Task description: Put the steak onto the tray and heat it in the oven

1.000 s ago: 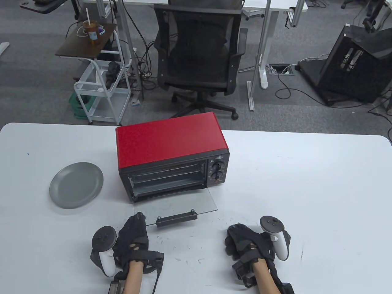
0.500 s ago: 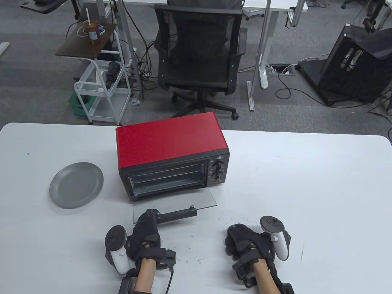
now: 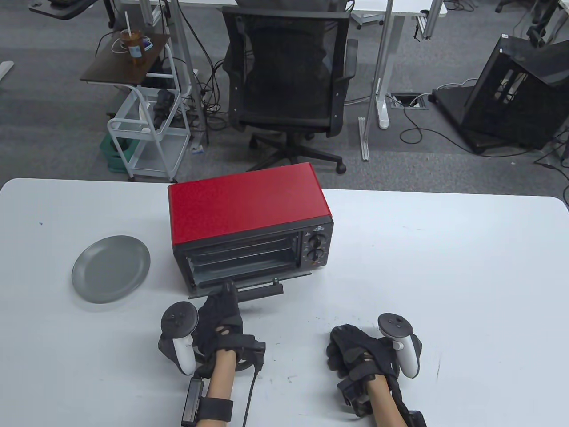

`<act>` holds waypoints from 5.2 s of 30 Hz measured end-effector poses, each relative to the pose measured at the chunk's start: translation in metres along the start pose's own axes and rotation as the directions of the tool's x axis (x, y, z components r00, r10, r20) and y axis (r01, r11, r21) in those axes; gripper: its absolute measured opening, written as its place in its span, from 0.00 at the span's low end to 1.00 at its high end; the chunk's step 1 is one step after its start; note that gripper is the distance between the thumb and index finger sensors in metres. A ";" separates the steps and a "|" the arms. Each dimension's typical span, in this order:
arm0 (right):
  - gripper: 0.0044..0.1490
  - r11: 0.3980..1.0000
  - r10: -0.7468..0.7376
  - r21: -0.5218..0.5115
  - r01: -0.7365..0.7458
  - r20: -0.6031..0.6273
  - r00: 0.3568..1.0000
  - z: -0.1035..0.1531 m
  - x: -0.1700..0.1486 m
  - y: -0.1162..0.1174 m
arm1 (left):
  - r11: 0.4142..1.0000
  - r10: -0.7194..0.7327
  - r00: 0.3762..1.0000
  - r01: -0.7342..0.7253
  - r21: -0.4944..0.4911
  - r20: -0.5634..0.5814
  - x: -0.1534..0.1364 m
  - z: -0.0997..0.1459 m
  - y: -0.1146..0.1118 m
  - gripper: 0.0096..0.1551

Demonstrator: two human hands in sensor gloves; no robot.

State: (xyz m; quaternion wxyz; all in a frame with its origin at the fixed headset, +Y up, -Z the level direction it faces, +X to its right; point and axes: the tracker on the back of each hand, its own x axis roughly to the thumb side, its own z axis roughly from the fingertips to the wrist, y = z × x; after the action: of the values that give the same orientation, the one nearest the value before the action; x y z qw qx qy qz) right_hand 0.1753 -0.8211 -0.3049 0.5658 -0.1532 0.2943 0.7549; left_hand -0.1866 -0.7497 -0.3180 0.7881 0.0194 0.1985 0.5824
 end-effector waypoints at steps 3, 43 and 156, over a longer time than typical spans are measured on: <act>0.34 1.000 0.003 -0.005 -0.003 0.000 1.000 0.000 0.000 0.000 | 0.999 -0.030 0.999 0.030 0.020 -0.022 0.010 -0.007 0.002 0.42; 0.35 1.000 -0.023 0.009 0.024 -0.016 1.000 0.000 0.001 -0.001 | 0.930 -0.248 0.968 0.247 0.274 -0.033 0.036 -0.041 -0.006 0.33; 0.26 0.780 0.041 -0.598 0.182 0.339 0.940 -0.056 0.148 0.004 | 0.580 -0.776 0.434 0.775 0.251 0.457 -0.050 0.071 0.100 0.39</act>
State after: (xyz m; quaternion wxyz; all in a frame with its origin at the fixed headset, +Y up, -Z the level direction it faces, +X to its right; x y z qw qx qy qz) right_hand 0.1199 -0.7434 -0.4311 0.5532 -0.2119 -0.0770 0.8019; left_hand -0.2659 -0.7497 -0.2117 0.9877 0.0844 -0.0357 0.1265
